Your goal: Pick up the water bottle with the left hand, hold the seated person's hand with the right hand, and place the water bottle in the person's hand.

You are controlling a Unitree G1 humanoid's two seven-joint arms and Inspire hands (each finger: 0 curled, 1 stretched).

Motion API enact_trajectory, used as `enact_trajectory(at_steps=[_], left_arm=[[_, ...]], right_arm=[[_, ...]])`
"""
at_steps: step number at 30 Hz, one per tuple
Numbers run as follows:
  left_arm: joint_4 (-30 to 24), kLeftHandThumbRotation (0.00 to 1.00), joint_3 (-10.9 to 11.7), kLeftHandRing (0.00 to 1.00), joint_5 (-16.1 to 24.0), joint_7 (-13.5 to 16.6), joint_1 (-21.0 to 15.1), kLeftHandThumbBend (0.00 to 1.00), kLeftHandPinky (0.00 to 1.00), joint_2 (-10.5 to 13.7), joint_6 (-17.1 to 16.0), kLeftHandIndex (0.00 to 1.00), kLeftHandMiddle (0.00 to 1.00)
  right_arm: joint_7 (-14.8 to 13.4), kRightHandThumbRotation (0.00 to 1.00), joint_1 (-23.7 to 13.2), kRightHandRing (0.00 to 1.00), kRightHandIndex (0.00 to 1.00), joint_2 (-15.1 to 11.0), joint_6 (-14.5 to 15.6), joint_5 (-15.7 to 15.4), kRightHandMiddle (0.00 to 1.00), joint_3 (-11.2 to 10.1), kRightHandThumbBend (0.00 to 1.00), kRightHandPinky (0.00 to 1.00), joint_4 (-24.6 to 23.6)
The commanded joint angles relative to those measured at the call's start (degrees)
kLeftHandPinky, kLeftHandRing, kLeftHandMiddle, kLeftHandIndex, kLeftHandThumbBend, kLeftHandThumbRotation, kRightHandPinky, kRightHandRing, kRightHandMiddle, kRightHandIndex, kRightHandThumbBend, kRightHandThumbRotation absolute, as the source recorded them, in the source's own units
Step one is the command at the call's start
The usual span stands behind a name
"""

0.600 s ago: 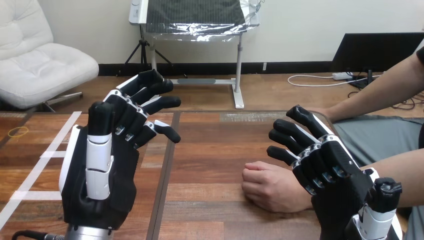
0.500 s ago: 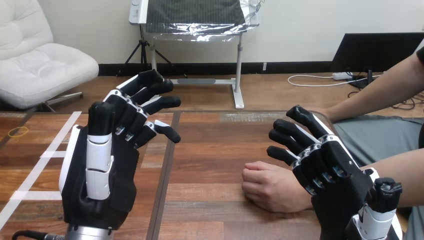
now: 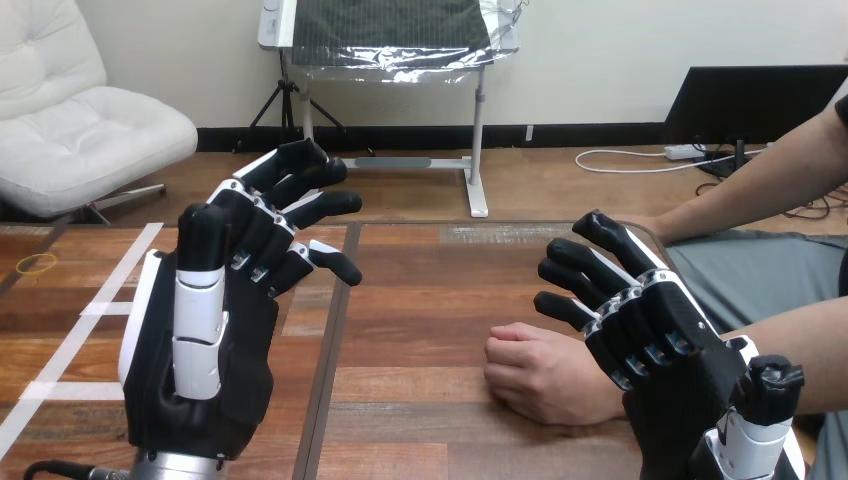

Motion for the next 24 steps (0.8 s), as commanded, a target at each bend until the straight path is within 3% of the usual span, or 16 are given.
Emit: enact_trajectory(at_steps=[1,6,11,16,24], left_arm=[[0.6,0.87,0.1,0.70,1.1,0.1,-3.2,0.62,0.41,-2.0,-1.2,0.71,0.74],[1.1,0.89,1.0,0.74,5.5,0.8,-3.5,0.67,0.43,-1.1,-2.6,0.73,0.76],[0.6,0.88,2.2,0.84,9.5,1.3,-3.7,0.79,0.58,0.6,-2.4,0.81,0.84],[0.4,0.84,3.1,0.96,11.3,1.6,-3.9,0.92,0.89,1.1,-2.2,0.94,0.95],[0.8,0.82,4.7,0.99,13.3,2.3,-4.7,0.99,0.98,0.9,-3.2,0.99,0.99]], right_arm=[[0.2,1.00,-3.0,0.86,0.88,-0.1,-0.1,0.4,0.85,-0.8,0.91,0.81,-0.6],[0.2,1.00,-3.1,0.86,0.88,-0.1,-0.2,0.3,0.85,-0.8,0.91,0.81,-0.4],[0.0,1.00,-3.2,0.86,0.88,0.0,-0.5,-0.2,0.85,-0.9,0.90,0.81,-0.2],[0.1,1.00,-3.2,0.85,0.88,0.0,-0.4,-0.2,0.85,-0.9,0.90,0.81,-0.3],[0.2,1.00,-3.4,0.86,0.88,0.0,-0.5,-0.3,0.85,-0.8,0.90,0.81,-0.1]])
